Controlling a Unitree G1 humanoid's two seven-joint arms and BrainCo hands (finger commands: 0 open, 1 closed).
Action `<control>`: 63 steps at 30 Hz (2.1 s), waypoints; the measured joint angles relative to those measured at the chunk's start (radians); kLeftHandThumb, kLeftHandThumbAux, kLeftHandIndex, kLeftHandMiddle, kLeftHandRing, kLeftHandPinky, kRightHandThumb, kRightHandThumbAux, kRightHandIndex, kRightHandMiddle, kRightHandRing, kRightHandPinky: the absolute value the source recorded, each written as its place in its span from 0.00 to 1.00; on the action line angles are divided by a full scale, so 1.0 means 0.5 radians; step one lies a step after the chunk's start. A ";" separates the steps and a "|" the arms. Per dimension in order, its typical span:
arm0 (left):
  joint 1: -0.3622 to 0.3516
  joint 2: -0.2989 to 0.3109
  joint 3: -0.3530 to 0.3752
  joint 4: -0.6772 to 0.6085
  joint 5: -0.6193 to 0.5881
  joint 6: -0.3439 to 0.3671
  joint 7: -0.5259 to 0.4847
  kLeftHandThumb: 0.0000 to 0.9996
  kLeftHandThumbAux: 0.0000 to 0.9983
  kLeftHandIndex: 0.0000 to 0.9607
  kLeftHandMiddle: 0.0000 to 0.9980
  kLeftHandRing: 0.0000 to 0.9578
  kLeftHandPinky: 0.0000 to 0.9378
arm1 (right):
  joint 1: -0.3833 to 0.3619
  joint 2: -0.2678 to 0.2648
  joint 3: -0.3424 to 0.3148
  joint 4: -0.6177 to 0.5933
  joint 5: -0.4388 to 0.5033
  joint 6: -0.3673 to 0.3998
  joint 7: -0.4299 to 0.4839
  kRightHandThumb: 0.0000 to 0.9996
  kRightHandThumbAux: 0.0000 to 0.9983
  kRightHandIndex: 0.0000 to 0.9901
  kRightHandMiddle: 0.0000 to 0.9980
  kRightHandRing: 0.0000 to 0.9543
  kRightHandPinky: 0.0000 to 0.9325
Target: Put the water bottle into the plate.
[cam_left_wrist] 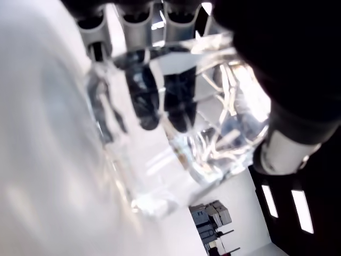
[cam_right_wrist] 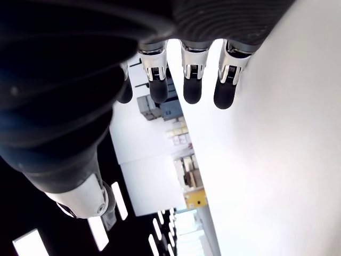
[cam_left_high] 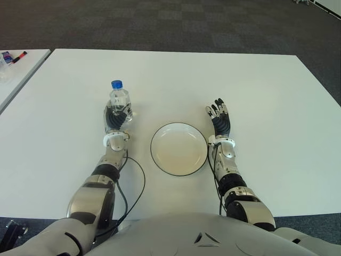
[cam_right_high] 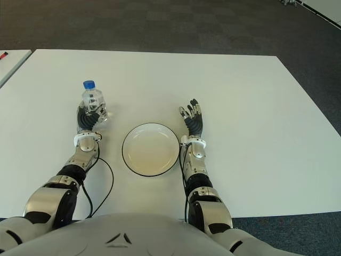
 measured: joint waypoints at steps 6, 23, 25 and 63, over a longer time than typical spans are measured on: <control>0.038 0.003 -0.003 -0.070 -0.023 0.001 -0.076 0.93 0.65 0.45 0.50 0.55 0.77 | -0.006 0.002 -0.013 0.006 -0.001 -0.001 -0.001 0.03 0.76 0.07 0.08 0.08 0.14; 0.252 -0.033 0.046 -0.348 -0.186 -0.121 -0.357 0.95 0.65 0.44 0.50 0.51 0.81 | -0.014 0.006 -0.023 0.012 -0.009 -0.004 -0.013 0.04 0.77 0.08 0.08 0.08 0.14; 0.282 -0.046 0.050 -0.400 -0.203 -0.127 -0.399 0.95 0.65 0.44 0.50 0.51 0.81 | -0.015 0.006 -0.023 0.013 -0.012 -0.004 -0.015 0.04 0.77 0.08 0.08 0.08 0.14; 0.955 -0.399 -0.189 -1.643 -0.294 -0.267 -0.808 0.95 0.65 0.43 0.49 0.52 0.80 | -0.024 0.009 0.009 0.026 -0.049 -0.004 -0.087 0.08 0.76 0.09 0.09 0.09 0.15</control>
